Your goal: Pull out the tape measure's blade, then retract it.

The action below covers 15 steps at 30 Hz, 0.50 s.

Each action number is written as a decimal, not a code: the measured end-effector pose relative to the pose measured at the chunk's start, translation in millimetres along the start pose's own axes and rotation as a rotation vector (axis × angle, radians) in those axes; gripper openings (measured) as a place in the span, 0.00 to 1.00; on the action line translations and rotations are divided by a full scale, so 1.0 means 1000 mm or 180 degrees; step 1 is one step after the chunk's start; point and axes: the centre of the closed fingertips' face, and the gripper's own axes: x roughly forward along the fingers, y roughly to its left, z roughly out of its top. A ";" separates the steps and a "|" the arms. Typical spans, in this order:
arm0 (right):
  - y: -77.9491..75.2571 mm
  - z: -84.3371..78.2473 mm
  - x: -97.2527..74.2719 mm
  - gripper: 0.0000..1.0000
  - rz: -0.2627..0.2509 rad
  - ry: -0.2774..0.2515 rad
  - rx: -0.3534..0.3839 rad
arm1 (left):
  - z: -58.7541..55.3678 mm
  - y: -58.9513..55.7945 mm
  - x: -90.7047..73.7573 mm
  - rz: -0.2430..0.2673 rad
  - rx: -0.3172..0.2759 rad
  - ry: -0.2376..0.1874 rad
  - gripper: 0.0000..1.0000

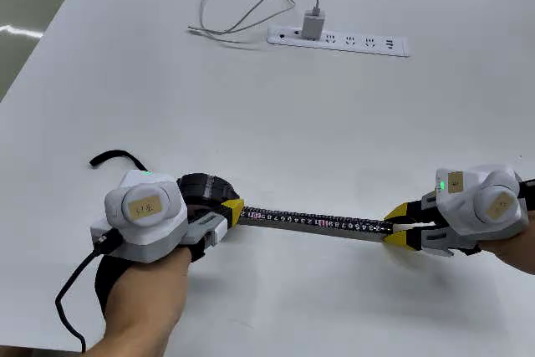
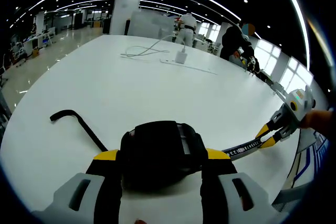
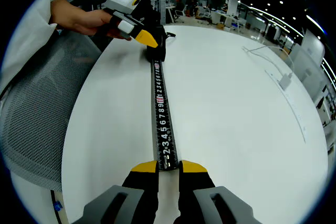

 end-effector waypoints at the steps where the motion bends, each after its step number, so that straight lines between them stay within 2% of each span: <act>1: 0.000 0.001 0.000 0.10 0.0001 -0.0006 -0.0001 | 0.000 0.000 0.000 -0.0004 -0.0003 -0.0003 0.56; 15: 0.000 0.020 0.011 0.10 0.0030 -0.0079 0.0000 | 0.000 0.001 -0.002 -0.0048 -0.0067 -0.0020 0.56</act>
